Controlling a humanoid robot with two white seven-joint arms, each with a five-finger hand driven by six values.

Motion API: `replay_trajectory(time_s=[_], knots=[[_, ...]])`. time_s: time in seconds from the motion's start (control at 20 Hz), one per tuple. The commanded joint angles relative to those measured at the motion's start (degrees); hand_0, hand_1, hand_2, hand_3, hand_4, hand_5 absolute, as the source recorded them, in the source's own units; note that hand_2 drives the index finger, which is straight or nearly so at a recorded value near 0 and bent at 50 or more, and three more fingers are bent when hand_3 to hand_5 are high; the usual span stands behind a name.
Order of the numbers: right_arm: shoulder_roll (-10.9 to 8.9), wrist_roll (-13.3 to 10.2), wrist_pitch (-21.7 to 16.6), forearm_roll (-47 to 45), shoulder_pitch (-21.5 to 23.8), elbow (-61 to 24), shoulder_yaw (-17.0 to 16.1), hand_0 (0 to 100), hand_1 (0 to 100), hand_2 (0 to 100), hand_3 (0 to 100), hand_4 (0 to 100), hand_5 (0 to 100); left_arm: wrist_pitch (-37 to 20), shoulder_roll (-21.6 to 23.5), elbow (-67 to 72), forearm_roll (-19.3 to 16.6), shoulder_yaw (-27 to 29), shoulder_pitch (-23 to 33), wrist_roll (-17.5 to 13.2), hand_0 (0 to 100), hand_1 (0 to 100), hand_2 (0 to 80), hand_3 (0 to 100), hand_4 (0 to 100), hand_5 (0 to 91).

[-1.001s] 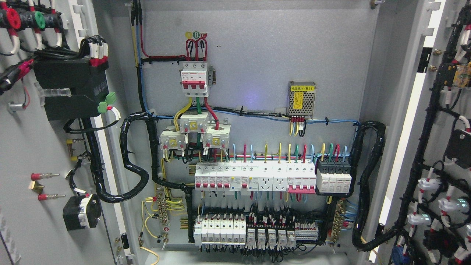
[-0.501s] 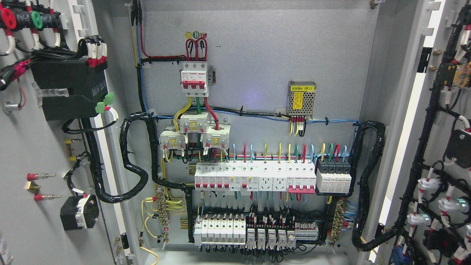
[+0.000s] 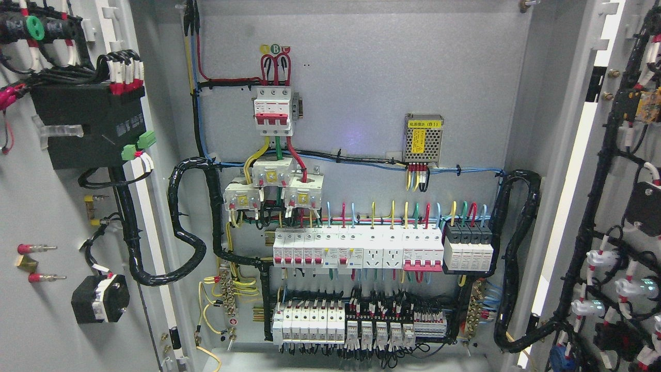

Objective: Open door with both hands

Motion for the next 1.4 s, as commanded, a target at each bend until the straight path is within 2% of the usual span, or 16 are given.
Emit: replay_trajectory(time_s=[0.0, 0.15, 0.2, 0.85, 1.1, 1.25, 1.35], knots=[[-1.93, 0.2, 0.0, -1.8, 0.0, 0.7, -0.4, 48, 0, 0, 16, 16, 22, -2.2, 3.9, 1.9, 2.9, 4.3, 0.0, -0.2, 12, 39, 0.0, 0, 0, 0.0], [-2.81, 3.0, 0.0, -3.9, -0.1, 1.3, -0.6, 47, 0, 0, 18, 19, 24, -2.2, 5.2, 3.0, 4.6, 5.7, 0.0, -0.2, 12, 39, 0.0, 0, 0, 0.0], [-2.99, 3.2, 0.0, -4.0, -0.2, 1.6, -0.8, 47, 0, 0, 18, 19, 24, -2.2, 5.8, 3.3, 5.0, 5.9, 0.0, -0.2, 12, 39, 0.0, 0, 0, 0.0], [-5.54, 4.4, -0.1, -6.5, -1.4, 5.8, -2.1, 47, 0, 0, 21, 22, 27, -2.2, 10.8, 7.4, 10.8, 10.7, -0.2, -0.2, 12, 39, 0.0, 0, 0, 0.0], [-6.50, 4.5, -0.2, -8.7, -1.7, 5.9, -2.6, 47, 0, 0, 21, 22, 27, -2.2, 12.1, 10.2, 11.8, 12.2, -0.9, -0.2, 12, 39, 0.0, 0, 0, 0.0], [-7.12, 4.5, -0.6, -9.3, -1.7, 7.0, -3.8, 47, 0, 0, 22, 23, 27, -2.1, 13.7, 12.0, 13.8, 12.3, -1.2, -0.2, 12, 39, 0.0, 0, 0, 0.0], [-7.56, 4.5, -0.9, -9.5, -1.6, 8.0, -5.0, 47, 0, 0, 22, 23, 28, -1.9, 14.0, 13.5, 13.9, 12.3, -2.2, -0.2, 12, 39, 0.0, 0, 0, 0.0]])
